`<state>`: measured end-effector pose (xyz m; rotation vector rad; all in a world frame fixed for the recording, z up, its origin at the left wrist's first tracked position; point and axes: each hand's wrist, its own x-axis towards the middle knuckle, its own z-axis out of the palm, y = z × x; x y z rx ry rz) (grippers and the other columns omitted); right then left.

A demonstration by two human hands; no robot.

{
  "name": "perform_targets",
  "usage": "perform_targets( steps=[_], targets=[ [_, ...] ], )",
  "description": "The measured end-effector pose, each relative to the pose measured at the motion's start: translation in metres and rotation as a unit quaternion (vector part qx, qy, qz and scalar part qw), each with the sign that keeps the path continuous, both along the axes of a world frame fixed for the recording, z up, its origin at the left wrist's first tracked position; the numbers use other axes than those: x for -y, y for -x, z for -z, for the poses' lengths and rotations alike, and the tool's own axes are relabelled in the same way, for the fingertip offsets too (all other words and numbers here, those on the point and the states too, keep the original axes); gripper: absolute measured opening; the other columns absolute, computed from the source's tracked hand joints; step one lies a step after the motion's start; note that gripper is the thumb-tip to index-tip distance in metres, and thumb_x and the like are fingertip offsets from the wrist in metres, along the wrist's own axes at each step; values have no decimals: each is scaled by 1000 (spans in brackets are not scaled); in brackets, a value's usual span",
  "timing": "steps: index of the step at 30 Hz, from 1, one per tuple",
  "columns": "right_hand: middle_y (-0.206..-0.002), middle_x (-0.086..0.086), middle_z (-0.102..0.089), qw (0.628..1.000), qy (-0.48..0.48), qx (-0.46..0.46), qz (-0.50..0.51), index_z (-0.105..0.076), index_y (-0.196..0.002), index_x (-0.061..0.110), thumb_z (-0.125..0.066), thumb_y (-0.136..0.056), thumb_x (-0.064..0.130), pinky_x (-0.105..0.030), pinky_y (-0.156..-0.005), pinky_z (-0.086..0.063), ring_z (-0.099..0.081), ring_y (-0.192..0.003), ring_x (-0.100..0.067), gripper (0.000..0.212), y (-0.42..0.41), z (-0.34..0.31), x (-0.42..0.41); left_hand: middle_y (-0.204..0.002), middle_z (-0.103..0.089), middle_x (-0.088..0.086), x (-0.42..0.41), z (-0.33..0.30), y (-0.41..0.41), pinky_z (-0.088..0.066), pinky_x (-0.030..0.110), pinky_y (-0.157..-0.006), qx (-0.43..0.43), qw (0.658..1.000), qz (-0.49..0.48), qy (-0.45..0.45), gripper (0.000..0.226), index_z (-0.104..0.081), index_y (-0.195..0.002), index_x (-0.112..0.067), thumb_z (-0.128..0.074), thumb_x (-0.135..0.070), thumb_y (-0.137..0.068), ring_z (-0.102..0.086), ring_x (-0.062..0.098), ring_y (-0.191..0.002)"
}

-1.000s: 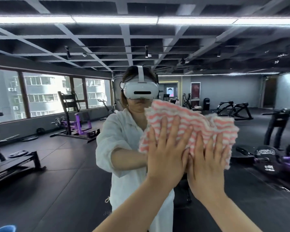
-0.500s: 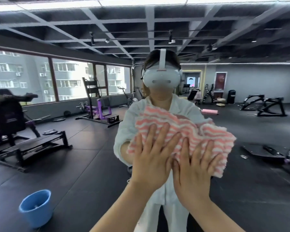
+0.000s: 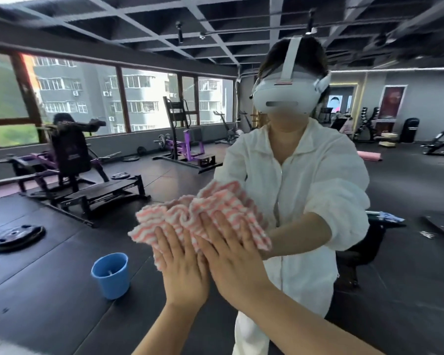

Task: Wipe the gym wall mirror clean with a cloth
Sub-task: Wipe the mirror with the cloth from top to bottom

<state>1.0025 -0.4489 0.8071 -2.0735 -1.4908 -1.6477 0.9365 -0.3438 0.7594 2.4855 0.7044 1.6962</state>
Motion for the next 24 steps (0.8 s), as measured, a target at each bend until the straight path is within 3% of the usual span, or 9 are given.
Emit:
perform_targets(
  steps=[2, 7, 11, 13, 15, 18, 19, 21, 24],
  targets=[
    [-160, -9, 14, 999, 49, 9, -2, 6, -153, 11, -26, -91, 30, -48, -118, 13, 11, -148, -28, 72, 1, 13, 0, -154, 7, 22, 0, 19, 3, -4, 52, -110, 0, 999, -1, 39, 59, 16, -150, -16, -6, -40, -102, 20, 24, -145],
    [-160, -10, 13, 990, 132, 44, 26, -1, -152, 11, -34, -91, 32, -49, -117, 14, 8, -148, -28, 73, -9, 36, 31, -148, 0, 34, 28, 50, 0, 6, 44, -115, -33, 998, 39, 43, 59, 10, -151, -9, -9, -37, -103, 17, 33, -144],
    [-161, -8, 8, 994, 78, 54, 46, -11, -151, 12, -36, -88, 28, -49, -119, 8, 8, -148, -29, 70, -31, 52, 77, -140, -12, 38, 72, 53, -16, 0, 48, -113, -76, 993, 83, 21, 51, -24, -140, -4, -10, -36, -104, 14, 39, -143],
    [-161, -10, 7, 996, 59, 34, 63, -32, -143, 17, -36, -87, 26, -51, -119, 2, 5, -148, -30, 57, -48, 67, 114, -145, -13, 34, 95, 58, -30, -14, 57, -105, -114, 989, 97, -12, 47, -40, -125, -7, -11, -36, -103, 16, 38, -143],
    [-161, -13, 7, 995, 36, 3, 92, -42, -135, 17, -32, -97, 27, -55, -116, -6, 1, -147, -35, 40, -62, 77, 152, -155, -1, 21, 117, 55, -47, -26, 60, -97, -148, 979, 117, -75, 37, -43, -125, -18, -23, -36, -100, 15, 39, -144],
    [-160, -14, 10, 989, -53, -46, 129, -20, -151, 14, -10, -105, 36, -62, -108, -12, 2, -147, -37, 52, -76, 60, 188, -160, 10, 6, 139, 23, -71, -40, 64, -95, -143, 962, 147, -182, 55, -28, -144, -29, -36, -39, -90, 12, 36, -145],
    [-160, -14, 12, 986, -85, -58, 129, -8, -154, 18, -9, -105, 39, -64, -108, -8, 7, -147, -36, 54, -78, 44, 190, -160, 8, 3, 141, 5, -75, -36, 65, -100, -128, 959, 151, -204, 55, -24, -147, -31, -33, -41, -94, 12, 33, -145],
    [-159, -11, 18, 980, -135, -82, 120, 4, -154, 27, -8, -104, 45, -66, -107, -2, 15, -146, -35, 55, -80, 9, 183, -159, 1, 1, 136, -30, -76, -11, 57, -113, -93, 958, 130, -237, 45, -28, -144, -33, -22, -46, -100, 12, 29, -146],
    [-158, -7, 23, 979, -156, -82, 99, 6, -153, 30, -7, -103, 45, -63, -109, 3, 20, -145, -33, 54, -75, -24, 153, -160, 11, -1, 113, -63, -68, 6, 51, -114, -55, 964, 78, -250, 54, -16, -150, -36, -15, -54, -100, 9, 29, -146]
  ],
)
